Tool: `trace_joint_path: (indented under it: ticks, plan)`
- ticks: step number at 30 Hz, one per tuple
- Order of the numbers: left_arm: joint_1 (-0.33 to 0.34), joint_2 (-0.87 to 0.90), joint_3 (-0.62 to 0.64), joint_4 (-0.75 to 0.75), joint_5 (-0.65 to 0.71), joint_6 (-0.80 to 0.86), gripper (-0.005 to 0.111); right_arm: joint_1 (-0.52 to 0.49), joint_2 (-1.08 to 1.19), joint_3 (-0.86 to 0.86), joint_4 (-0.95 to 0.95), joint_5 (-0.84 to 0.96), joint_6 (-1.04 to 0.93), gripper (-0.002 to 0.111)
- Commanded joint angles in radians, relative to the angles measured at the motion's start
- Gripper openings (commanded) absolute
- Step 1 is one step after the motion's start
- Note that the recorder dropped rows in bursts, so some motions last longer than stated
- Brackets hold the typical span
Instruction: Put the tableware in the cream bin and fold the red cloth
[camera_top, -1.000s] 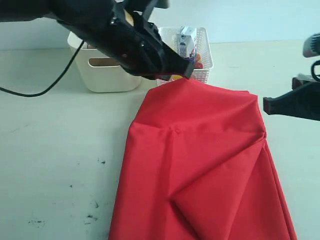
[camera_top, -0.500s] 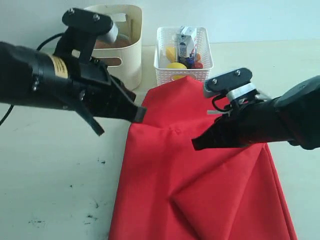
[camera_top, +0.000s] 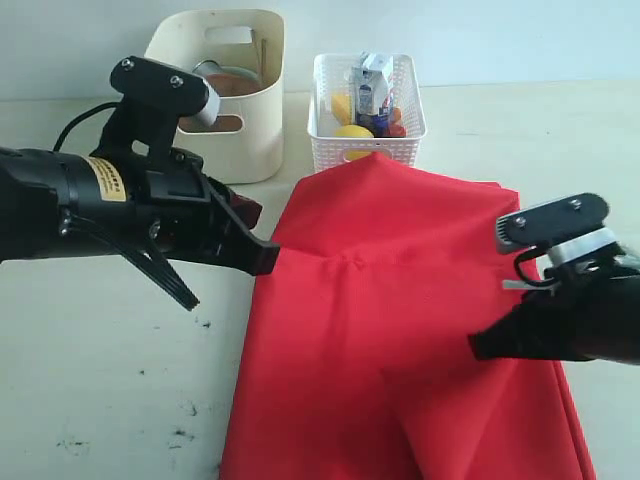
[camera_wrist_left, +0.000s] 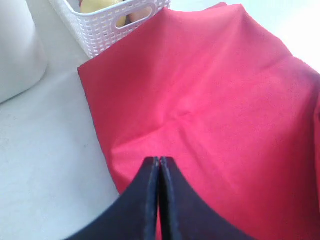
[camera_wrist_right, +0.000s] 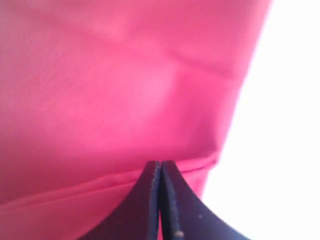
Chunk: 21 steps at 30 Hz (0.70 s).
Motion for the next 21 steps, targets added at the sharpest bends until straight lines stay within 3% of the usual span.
trace_joint_path:
  ticks: [1, 4, 6, 7, 9, 15, 21]
  plan:
    - [0.003, -0.011, 0.004, 0.003, -0.018, 0.002, 0.003, -0.005, -0.188, 0.046, 0.124, -0.156, -0.088, 0.000]
    - [0.003, -0.011, 0.004, 0.003, -0.027, 0.004, 0.003, -0.005, -0.234, 0.046, 0.227, -0.210, -0.155, 0.000]
    - [0.003, -0.011, 0.004, 0.003, -0.031, 0.004, 0.003, -0.005, -0.226, 0.017, 0.121, 0.053, -0.155, 0.000]
    - [0.003, -0.011, 0.004, 0.003, -0.031, 0.004, 0.003, -0.005, -0.194, -0.032, 0.088, 0.277, -0.142, 0.000]
    - [0.003, -0.011, 0.004, 0.003, -0.031, 0.004, 0.003, -0.005, -0.099, -0.118, 0.086, 0.415, -0.144, 0.000]
    - [0.003, -0.011, 0.004, 0.003, -0.031, 0.004, 0.003, -0.004, 0.150, -0.204, 0.041, 0.574, -0.144, 0.000]
    - [0.003, -0.011, 0.004, 0.003, -0.027, 0.004, 0.003, -0.004, 0.242, -0.195, -0.128, 0.535, -0.043, 0.000]
